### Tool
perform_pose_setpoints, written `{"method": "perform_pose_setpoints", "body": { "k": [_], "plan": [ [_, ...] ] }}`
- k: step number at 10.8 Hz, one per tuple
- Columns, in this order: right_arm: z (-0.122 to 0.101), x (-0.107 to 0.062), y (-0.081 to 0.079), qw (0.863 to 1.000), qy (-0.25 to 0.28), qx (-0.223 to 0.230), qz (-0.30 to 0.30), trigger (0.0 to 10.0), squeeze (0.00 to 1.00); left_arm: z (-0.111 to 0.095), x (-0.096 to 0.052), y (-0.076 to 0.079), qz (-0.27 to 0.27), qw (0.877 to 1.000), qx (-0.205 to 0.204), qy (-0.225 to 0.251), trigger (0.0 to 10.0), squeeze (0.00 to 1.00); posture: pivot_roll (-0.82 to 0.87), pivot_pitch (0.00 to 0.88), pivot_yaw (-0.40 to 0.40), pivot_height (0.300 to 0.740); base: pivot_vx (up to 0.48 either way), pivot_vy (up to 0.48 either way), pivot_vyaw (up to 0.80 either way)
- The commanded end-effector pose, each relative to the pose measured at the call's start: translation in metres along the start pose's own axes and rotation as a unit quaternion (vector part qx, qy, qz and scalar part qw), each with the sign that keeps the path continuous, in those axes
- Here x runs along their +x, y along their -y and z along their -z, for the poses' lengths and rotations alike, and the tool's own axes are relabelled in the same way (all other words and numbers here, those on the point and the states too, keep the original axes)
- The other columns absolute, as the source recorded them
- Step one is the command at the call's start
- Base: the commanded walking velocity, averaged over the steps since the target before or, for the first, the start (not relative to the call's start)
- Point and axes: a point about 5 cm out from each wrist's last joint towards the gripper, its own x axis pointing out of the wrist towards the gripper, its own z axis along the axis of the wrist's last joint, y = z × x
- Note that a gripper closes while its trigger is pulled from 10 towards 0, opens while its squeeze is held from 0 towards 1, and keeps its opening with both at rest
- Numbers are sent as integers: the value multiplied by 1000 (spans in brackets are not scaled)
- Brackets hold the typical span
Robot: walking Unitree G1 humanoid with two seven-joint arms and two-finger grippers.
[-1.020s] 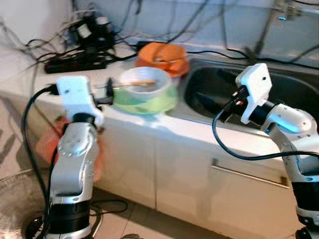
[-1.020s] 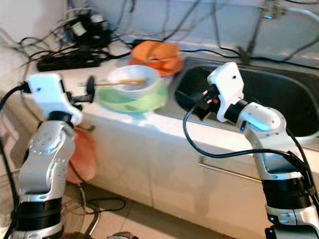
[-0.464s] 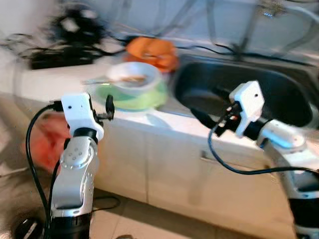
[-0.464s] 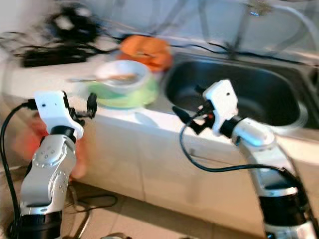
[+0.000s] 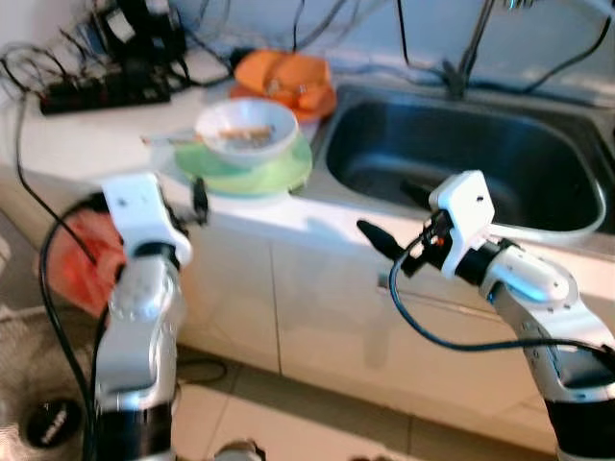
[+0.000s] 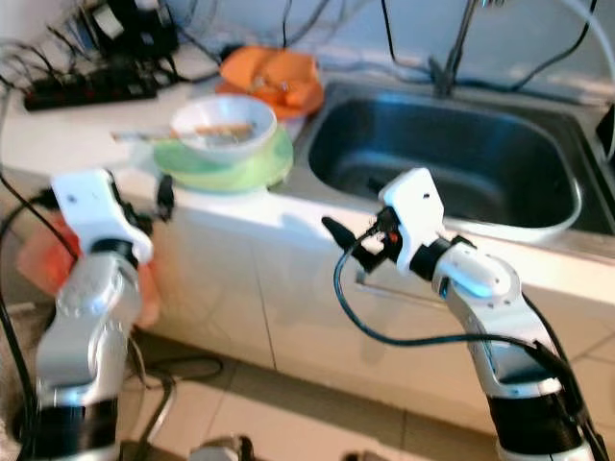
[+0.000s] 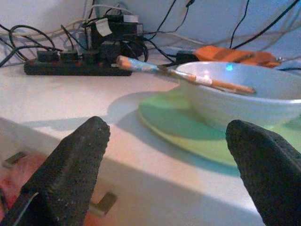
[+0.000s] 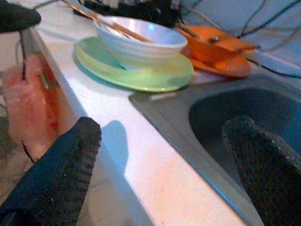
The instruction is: Kitchen organization
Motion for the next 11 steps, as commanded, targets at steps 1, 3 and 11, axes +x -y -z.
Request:
{"method": "perform_pose_setpoints", "body": {
  "k": [1, 3, 11],
  "plan": [
    [-5, 2, -3, 1000, 6, -6, 7, 10000, 0, -4, 4, -1, -9, 1000, -7, 9, 10000, 0, 95, 81, -6, 740, 0, 0, 0],
    [-6, 2, -4, 1000, 8, -5, 15, 10000, 0, -3, 5, 0, -6, 1000, -15, 6, 10000, 0, 92, 82, -2, 740, 122, 0, 0],
    [-9, 4, 9, 997, 13, -18, 68, 10000, 0, 3, 6, 0, -11, 1000, -20, -8, 10000, 0, 92, 89, -4, 740, 94, 0, 0]
  ]
}}
